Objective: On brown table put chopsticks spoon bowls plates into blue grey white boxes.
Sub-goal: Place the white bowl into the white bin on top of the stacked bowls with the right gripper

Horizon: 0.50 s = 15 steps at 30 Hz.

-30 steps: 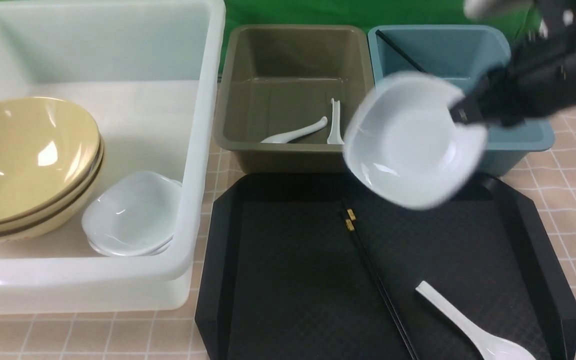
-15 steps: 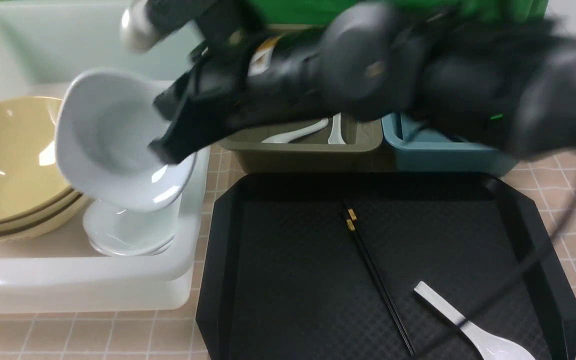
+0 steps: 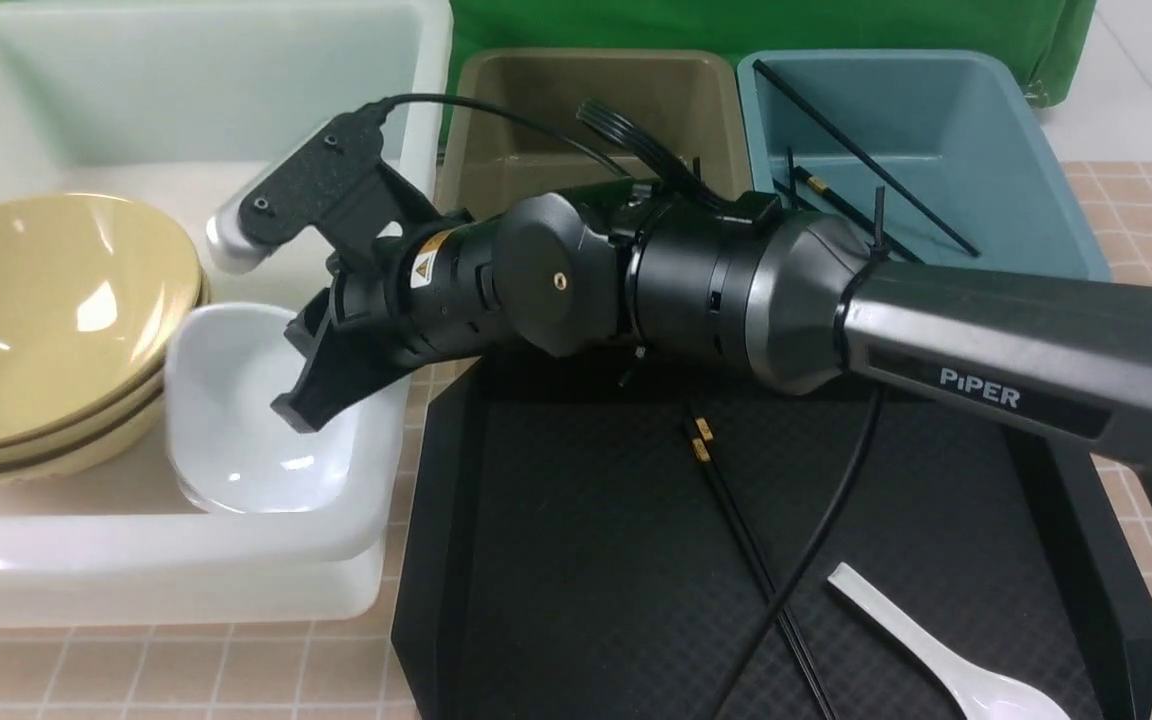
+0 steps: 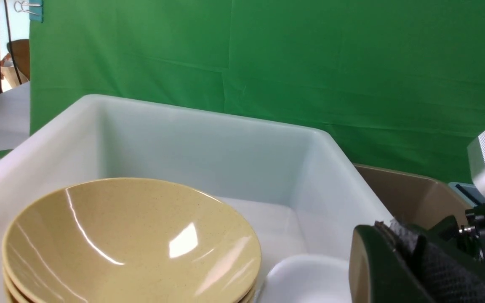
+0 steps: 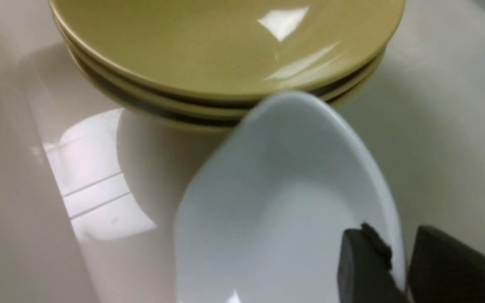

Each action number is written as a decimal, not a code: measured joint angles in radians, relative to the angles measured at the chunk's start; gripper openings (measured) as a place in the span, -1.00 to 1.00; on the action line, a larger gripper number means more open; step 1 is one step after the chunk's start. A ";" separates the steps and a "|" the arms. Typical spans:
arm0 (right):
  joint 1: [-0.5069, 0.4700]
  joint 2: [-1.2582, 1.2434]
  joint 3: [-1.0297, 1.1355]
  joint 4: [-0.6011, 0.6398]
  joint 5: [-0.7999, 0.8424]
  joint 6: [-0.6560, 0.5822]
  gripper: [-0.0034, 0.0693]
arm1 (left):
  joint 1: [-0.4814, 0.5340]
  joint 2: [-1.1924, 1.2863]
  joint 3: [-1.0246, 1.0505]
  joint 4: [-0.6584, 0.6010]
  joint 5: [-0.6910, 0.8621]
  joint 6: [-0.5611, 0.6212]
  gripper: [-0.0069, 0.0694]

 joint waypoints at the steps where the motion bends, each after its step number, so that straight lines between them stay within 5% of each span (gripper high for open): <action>1: 0.000 -0.001 -0.001 0.000 0.003 0.009 -0.09 | 0.000 0.000 0.000 0.000 -0.001 0.000 -0.80; 7: -0.014 -0.090 -0.057 -0.050 0.252 0.012 0.45 | 0.000 0.000 0.000 0.000 -0.003 0.000 -0.80; 11: -0.030 -0.215 -0.114 -0.161 0.454 0.040 0.48 | -0.001 0.000 0.000 0.000 -0.001 0.000 -0.80; 15: -0.103 -0.423 -0.119 -0.429 0.665 0.201 0.42 | -0.038 0.000 0.000 0.000 0.003 0.000 -0.80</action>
